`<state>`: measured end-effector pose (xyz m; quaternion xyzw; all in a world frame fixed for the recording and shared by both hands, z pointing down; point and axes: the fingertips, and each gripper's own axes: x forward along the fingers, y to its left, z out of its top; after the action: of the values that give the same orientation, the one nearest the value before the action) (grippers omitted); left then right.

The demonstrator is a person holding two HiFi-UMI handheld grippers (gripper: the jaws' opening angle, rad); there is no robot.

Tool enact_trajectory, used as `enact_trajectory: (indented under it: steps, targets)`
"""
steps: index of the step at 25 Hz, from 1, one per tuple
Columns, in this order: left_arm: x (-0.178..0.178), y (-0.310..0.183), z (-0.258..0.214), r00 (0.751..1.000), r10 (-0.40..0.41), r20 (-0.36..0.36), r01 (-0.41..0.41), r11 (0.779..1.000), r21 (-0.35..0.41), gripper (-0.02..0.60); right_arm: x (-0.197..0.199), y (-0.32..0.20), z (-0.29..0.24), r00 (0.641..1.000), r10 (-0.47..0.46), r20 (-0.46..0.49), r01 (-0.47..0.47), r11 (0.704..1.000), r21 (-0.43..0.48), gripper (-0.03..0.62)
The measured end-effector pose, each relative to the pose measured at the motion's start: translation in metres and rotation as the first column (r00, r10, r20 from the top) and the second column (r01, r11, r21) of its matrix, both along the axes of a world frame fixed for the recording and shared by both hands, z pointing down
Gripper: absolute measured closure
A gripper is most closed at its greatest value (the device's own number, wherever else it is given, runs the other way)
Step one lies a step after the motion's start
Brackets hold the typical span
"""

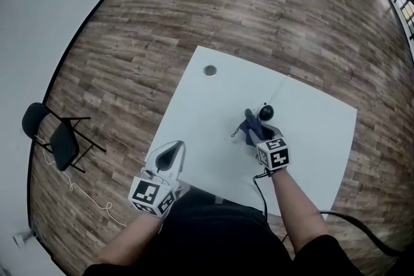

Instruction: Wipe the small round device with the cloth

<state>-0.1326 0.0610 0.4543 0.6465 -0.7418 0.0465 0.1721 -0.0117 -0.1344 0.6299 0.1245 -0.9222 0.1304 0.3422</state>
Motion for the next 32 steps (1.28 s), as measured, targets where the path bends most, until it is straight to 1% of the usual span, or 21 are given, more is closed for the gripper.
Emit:
enact_trajectory:
  steps: [4,6,8,13,17,26,32]
  targets:
    - [-0.001,-0.005,-0.009,1.000,0.009,0.017,-0.010,1.000,0.029,0.575,-0.008,-0.027,-0.044,0.995,0.043,0.088,-0.052,0.994,0.098,0.471]
    - [0.000,-0.006,-0.013,1.000,0.016,0.026,-0.017,0.999,0.038,0.575,-0.009,-0.042,-0.059,0.992,0.064,0.108,-0.079,0.987,0.140,0.471]
    - [0.002,-0.007,-0.014,0.999,0.022,0.030,-0.023,0.999,0.040,0.575,-0.007,-0.053,-0.063,0.991,0.082,0.109,-0.099,0.983,0.153,0.471]
    - [0.005,-0.006,-0.014,0.999,0.031,0.043,-0.032,0.999,0.032,0.575,-0.002,-0.060,-0.047,0.991,0.112,0.069,-0.120,0.984,0.128,0.471]
    - [0.005,-0.003,-0.010,0.999,0.026,0.038,-0.027,1.000,0.016,0.575,0.004,-0.063,-0.034,0.988,0.151,0.042,-0.155,0.982,0.104,0.471]
    - [0.003,-0.001,-0.010,0.999,0.017,0.041,-0.017,1.000,0.003,0.575,0.012,-0.070,-0.030,0.983,0.175,0.048,-0.178,0.981,0.078,0.471]
    - [0.010,-0.001,-0.004,0.998,0.048,0.048,-0.047,0.999,-0.021,0.575,0.015,-0.070,-0.028,0.977,0.204,0.065,-0.207,0.977,0.051,0.470]
